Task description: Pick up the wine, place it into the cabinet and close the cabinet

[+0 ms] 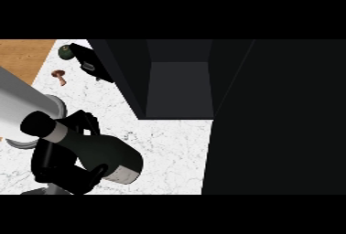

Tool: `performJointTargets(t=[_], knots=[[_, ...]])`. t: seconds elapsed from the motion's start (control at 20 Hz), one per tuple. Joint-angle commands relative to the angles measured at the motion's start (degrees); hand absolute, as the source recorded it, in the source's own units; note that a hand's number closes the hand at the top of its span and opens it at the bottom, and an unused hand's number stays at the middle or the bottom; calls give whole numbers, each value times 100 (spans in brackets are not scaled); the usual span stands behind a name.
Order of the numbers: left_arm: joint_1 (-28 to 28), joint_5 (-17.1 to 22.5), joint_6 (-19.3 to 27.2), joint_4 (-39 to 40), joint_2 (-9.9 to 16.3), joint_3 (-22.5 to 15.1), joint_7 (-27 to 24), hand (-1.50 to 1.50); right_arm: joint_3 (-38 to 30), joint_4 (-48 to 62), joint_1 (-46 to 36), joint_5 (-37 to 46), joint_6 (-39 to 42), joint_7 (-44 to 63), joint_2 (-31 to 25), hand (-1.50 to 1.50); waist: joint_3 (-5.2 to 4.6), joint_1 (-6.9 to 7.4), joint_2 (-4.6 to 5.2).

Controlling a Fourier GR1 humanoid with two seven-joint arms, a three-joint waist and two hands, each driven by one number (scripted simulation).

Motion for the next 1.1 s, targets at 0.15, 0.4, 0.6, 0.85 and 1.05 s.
performJointTargets(t=[0.15,0.4,0.6,0.85,1.05], knots=[[-528,-321,510,-578,-492,-539,926,150,29,-450,362,-202,45,-68,60,-150,-1,-17,8],[-1223,-631,1078,-491,-1023,-926,1545,150,84,-510,227,-174,3,120,64,-150,-2,-31,8],[-1378,-723,1656,-299,-1035,-1455,1301,150,-207,-361,184,-517,155,35,-51,-150,-2,-21,13],[-2302,-902,2607,80,-1040,-1806,1650,150,-471,-370,469,-764,318,-188,-74,-150,1,-44,11],[-2568,-843,3073,467,-1041,-1917,1503,150,-431,-562,206,-672,170,176,-42,-150,-2,-44,10]])
